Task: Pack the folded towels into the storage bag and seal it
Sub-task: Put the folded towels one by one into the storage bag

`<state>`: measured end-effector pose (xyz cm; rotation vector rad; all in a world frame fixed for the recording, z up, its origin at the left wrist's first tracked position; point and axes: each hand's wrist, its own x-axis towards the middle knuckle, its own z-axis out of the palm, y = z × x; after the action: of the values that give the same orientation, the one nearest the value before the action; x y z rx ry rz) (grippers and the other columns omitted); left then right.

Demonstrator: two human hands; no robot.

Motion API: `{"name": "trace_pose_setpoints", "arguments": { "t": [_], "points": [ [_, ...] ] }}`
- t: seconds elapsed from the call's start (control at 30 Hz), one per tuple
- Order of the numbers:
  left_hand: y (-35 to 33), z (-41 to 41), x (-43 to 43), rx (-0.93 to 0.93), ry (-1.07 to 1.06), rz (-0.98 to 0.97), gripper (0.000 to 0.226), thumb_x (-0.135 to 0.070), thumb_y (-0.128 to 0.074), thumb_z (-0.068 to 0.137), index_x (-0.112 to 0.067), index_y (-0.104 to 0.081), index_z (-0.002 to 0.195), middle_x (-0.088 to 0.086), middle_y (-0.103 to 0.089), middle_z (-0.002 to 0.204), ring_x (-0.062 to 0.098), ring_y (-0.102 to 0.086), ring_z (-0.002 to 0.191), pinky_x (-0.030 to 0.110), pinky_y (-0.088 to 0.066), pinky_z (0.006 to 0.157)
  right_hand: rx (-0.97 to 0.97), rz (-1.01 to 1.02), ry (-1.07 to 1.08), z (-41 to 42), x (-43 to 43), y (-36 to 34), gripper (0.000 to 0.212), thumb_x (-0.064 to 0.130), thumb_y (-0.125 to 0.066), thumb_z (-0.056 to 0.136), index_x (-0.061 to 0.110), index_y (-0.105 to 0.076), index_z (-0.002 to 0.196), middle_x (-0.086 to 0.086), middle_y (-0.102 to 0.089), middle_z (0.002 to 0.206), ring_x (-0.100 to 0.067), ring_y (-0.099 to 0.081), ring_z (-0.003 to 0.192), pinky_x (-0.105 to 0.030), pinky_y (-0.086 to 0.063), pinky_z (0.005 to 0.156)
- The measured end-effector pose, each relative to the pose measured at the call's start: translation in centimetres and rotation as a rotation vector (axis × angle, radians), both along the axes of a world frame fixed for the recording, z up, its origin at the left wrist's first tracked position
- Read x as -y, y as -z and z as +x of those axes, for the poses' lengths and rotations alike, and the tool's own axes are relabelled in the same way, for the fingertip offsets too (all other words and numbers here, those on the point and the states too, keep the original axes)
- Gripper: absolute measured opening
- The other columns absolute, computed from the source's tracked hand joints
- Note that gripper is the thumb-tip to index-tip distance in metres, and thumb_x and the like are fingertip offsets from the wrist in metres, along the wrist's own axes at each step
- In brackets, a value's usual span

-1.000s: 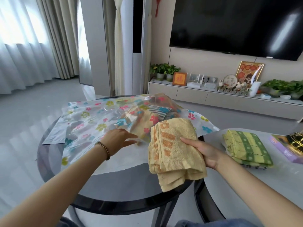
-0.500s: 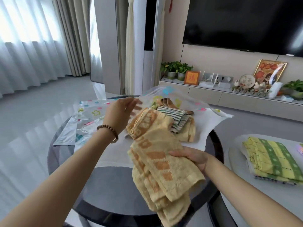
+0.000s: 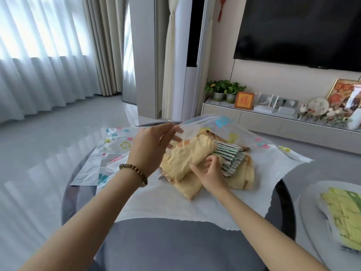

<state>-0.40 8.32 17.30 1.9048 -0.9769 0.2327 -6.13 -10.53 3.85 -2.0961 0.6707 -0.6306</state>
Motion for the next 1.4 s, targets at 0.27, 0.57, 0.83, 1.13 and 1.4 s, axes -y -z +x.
{"name": "trace_pose_setpoints", "arguments": {
  "t": [0.27,0.57,0.83,1.13,1.4],
  "points": [
    [0.1,-0.2,0.0,-0.038,0.001,-0.003,0.032,-0.038,-0.041,0.095,-0.023,-0.068,0.089,-0.011,-0.073,0.074,0.006,-0.069,0.061,0.037,-0.057,0.064,-0.465,-0.811,-0.391,1.7,0.0,4.2,0.072,0.081,-0.006,0.071,0.060,0.005,0.139,0.012,0.034,0.151,-0.029,0.047,0.130,-0.058,0.023,0.107],
    [0.9,0.4,-0.1,-0.055,0.027,0.021,0.031,-0.040,-0.041,0.094,-0.027,-0.068,0.088,-0.010,-0.073,0.073,0.006,-0.069,0.061,0.038,-0.057,0.063,-0.628,-0.622,-0.304,7.3,-1.8,2.5,0.060,0.068,-0.023,0.088,0.051,-0.009,0.144,0.006,0.022,0.158,-0.034,0.039,0.135,-0.061,0.014,0.111],
    [2.9,-1.1,-0.2,-0.021,0.076,0.276,0.031,-0.042,-0.040,0.094,-0.028,-0.067,0.096,-0.013,-0.072,0.084,0.003,-0.068,0.068,0.035,-0.056,0.071,-0.417,-0.543,-0.472,-8.2,1.3,2.2,0.055,0.059,-0.030,0.091,0.046,-0.019,0.144,0.019,0.002,0.157,0.000,0.010,0.142,-0.032,-0.001,0.117],
    [5.0,-7.5,4.9,0.008,0.165,0.351,0.029,-0.043,-0.049,0.090,-0.026,-0.067,0.103,-0.010,-0.070,0.100,0.004,-0.061,0.082,0.021,-0.043,0.071,-0.375,-0.249,-0.216,-27.0,7.2,0.9,0.054,0.070,-0.033,0.081,0.052,-0.039,0.132,0.037,-0.019,0.146,0.021,-0.019,0.129,-0.018,-0.021,0.107],
    [6.9,-16.5,18.6,-0.042,0.450,0.383,0.032,-0.044,-0.047,0.091,-0.022,-0.067,0.103,-0.003,-0.071,0.102,0.015,-0.065,0.089,0.032,-0.052,0.082,-0.241,-0.105,0.053,-36.0,14.3,0.4,0.035,0.049,-0.047,0.086,0.054,-0.043,0.120,0.021,-0.027,0.146,0.004,-0.021,0.137,-0.012,-0.024,0.105]
  ]
}}
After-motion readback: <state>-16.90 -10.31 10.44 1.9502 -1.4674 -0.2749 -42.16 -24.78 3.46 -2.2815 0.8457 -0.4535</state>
